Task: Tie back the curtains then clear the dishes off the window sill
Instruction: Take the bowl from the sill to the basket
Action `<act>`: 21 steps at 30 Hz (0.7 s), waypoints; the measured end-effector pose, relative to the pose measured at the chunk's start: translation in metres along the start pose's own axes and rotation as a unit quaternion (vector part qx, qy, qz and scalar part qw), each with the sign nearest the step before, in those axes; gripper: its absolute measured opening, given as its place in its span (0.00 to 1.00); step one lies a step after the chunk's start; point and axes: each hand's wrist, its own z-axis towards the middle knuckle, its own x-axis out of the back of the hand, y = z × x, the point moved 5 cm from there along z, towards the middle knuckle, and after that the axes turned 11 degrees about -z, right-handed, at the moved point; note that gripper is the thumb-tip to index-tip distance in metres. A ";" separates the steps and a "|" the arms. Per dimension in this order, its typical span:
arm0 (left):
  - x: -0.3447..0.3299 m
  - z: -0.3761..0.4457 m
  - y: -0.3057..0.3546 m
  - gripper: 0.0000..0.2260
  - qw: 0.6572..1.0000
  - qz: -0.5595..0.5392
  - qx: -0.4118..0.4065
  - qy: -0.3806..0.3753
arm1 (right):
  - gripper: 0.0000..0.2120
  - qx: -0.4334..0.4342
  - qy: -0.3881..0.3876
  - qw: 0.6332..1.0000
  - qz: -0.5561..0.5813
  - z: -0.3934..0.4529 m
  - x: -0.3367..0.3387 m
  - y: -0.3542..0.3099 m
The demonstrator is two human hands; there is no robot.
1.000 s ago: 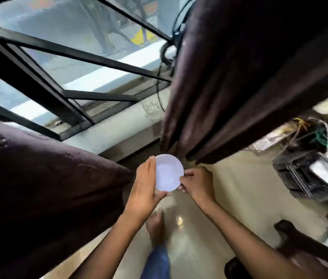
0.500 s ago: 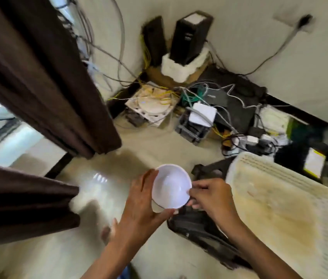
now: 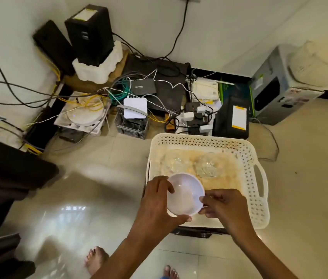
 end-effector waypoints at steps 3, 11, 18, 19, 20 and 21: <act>-0.020 0.007 -0.004 0.34 1.000 0.011 0.000 -0.018 | 0.06 -0.028 0.003 1.000 0.005 0.010 0.003 0.018; -0.052 0.015 -0.023 0.35 0.996 0.069 0.014 -0.049 | 0.06 -0.057 0.006 0.998 -0.041 0.038 -0.014 0.048; -0.063 0.013 -0.035 0.33 0.993 0.079 0.055 -0.067 | 0.06 -0.091 -0.003 0.994 -0.061 0.043 -0.023 0.065; -0.062 0.012 -0.033 0.30 0.993 0.076 0.058 -0.064 | 0.06 -0.079 -0.005 0.992 -0.101 0.042 -0.024 0.065; -0.059 0.010 -0.032 0.27 0.994 0.068 0.066 -0.060 | 0.07 -0.057 -0.005 0.984 -0.168 0.040 -0.023 0.062; -0.055 0.007 -0.030 0.23 0.995 0.058 0.071 -0.048 | 0.09 -0.038 0.000 0.969 -0.245 0.037 -0.022 0.058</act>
